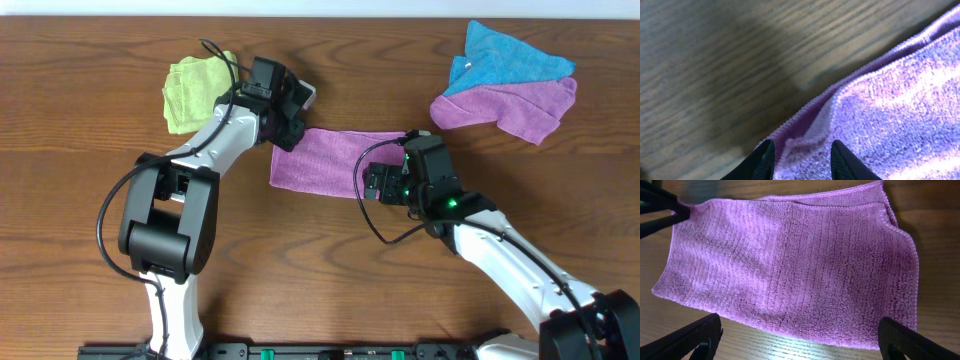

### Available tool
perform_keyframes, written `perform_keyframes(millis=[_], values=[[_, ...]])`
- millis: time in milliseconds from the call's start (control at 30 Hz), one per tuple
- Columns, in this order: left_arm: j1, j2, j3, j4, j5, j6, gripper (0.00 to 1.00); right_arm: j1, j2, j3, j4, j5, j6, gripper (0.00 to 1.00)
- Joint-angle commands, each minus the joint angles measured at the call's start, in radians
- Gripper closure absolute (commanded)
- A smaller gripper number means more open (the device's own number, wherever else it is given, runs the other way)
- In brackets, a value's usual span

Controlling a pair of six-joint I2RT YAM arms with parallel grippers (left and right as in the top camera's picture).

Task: Fold the cloth

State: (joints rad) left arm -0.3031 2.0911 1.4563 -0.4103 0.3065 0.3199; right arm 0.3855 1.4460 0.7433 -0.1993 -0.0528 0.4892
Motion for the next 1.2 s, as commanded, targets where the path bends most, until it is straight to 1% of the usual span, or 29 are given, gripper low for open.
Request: perform_keyframes(millis=[0, 133, 233, 533, 600, 633, 700, 733, 933, 1033, 1167], values=[[0.002, 0.015, 0.013, 0.016, -0.022, 0.025, 0.62, -0.007, -0.008, 0.012, 0.001, 0.003, -0.011, 0.01], [0.0, 0.016, 0.013, 0.029, -0.022, 0.027, 0.63, -0.007, -0.008, 0.012, 0.001, 0.003, -0.011, 0.01], [0.0, 0.026, 0.013, 0.024, -0.022, 0.051, 0.64, -0.007, -0.008, 0.012, 0.001, 0.003, -0.011, 0.01], [-0.005, 0.058, 0.013, 0.018, -0.018, 0.049, 0.68, -0.007, -0.008, 0.012, 0.003, 0.004, -0.011, 0.01], [-0.005, 0.058, 0.013, 0.018, -0.018, 0.046, 0.73, -0.007, -0.008, 0.012, 0.006, 0.004, -0.011, 0.01], [-0.005, 0.058, 0.013, 0.018, -0.018, 0.046, 0.77, -0.007, -0.008, 0.012, 0.006, 0.004, -0.011, 0.01], [-0.005, 0.058, 0.013, 0.019, -0.03, 0.039, 0.89, -0.007, -0.008, 0.012, 0.006, 0.004, -0.011, 0.01], [-0.005, 0.058, 0.013, 0.019, -0.037, 0.039, 0.91, -0.007, -0.008, 0.012, 0.006, 0.004, -0.011, 0.01], [-0.005, 0.057, 0.013, 0.019, -0.119, 0.012, 0.91, -0.007, -0.008, 0.012, 0.005, 0.003, -0.011, 0.01], [-0.005, 0.051, 0.013, 0.018, -0.162, -0.017, 0.87, -0.007, -0.008, 0.012, 0.005, 0.003, -0.011, 0.01], [-0.005, 0.018, 0.013, 0.012, -0.154, -0.071, 0.87, -0.006, -0.008, 0.012, 0.005, 0.003, -0.012, 0.01]])
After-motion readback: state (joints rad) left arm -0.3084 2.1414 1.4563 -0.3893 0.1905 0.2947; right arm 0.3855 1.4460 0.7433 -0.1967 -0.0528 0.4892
